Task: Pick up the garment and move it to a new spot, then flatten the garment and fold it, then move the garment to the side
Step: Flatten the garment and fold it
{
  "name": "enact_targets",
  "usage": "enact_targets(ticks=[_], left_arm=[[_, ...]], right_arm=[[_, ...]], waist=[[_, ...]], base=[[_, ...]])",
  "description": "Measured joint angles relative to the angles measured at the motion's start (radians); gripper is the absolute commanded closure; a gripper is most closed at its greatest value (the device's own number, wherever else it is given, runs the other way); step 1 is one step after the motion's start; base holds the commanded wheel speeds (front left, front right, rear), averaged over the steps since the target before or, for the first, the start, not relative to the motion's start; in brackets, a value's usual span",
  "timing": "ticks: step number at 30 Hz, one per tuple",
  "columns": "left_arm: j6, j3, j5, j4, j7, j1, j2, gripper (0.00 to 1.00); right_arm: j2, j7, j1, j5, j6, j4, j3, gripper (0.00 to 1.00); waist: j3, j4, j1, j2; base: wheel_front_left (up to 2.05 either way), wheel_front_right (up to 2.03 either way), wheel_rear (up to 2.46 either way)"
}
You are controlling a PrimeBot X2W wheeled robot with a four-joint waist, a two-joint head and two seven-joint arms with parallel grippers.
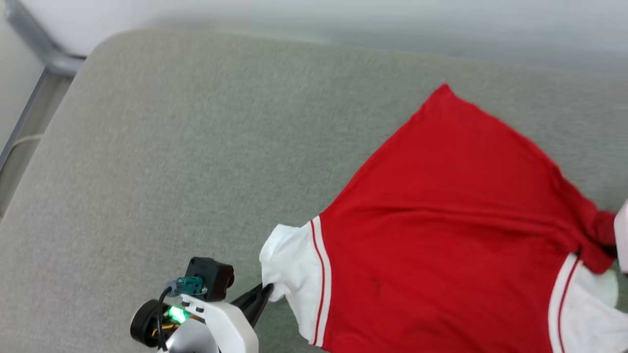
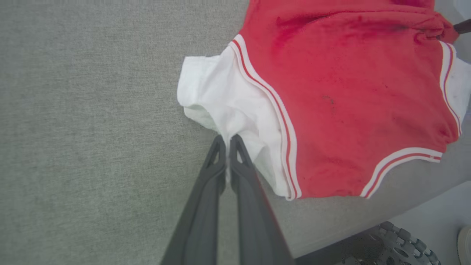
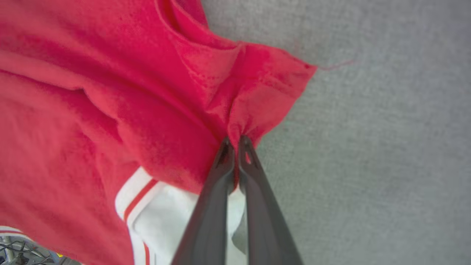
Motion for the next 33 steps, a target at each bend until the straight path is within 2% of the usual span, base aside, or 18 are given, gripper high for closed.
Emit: enact_targets(ticks=[8,15,28,29,30,33], left_arm=[[0.011,0.01,-0.024,0.013,0.002,0.049,0.013,1.0],[0.017,0.009,-0.041,0.026,-0.006,0.083,0.014,1.0],[0.017,0.002,-0.04,0.024,-0.006,0.078,0.022,1.0],[0.017,0.001,-0.04,0.023,-0.006,0.078,0.022,1.0],[0.017,-0.001,-0.04,0.022,-0.006,0.078,0.022,1.0],[0.017,-0.006,-0.04,0.019,-0.006,0.078,0.021,1.0]], right_arm=[[-0.006,-0.04,0.196,0.052,0.0,-0.095,-0.001,1.0],[0.0,-0.049,0.337,0.081,0.0,-0.16,-0.057,1.0],[0.024,-0.049,0.397,0.063,0.0,-0.216,-0.102,1.0],[0.024,-0.049,0.397,0.056,0.0,-0.216,-0.108,0.6],[0.021,-0.044,0.397,0.054,0.0,-0.218,-0.11,0.0],[0.013,-0.031,0.396,0.058,0.0,-0.252,-0.121,0.0]], waist=[[-0.105,-0.07,0.0,0.0],[-0.153,-0.104,-0.0001,0.0],[-0.144,-0.105,0.0001,0.0],[-0.144,-0.103,0.0001,0.0],[-0.145,-0.101,0.0001,0.0],[-0.145,-0.093,0.0001,0.0]], base=[[0.0,0.0,0.0],[0.0,0.0,0.0],[0.0,0.0,0.0],[0.0,0.0,0.0],[0.0,0.0,0.0],[0.0,0.0,0.0]])
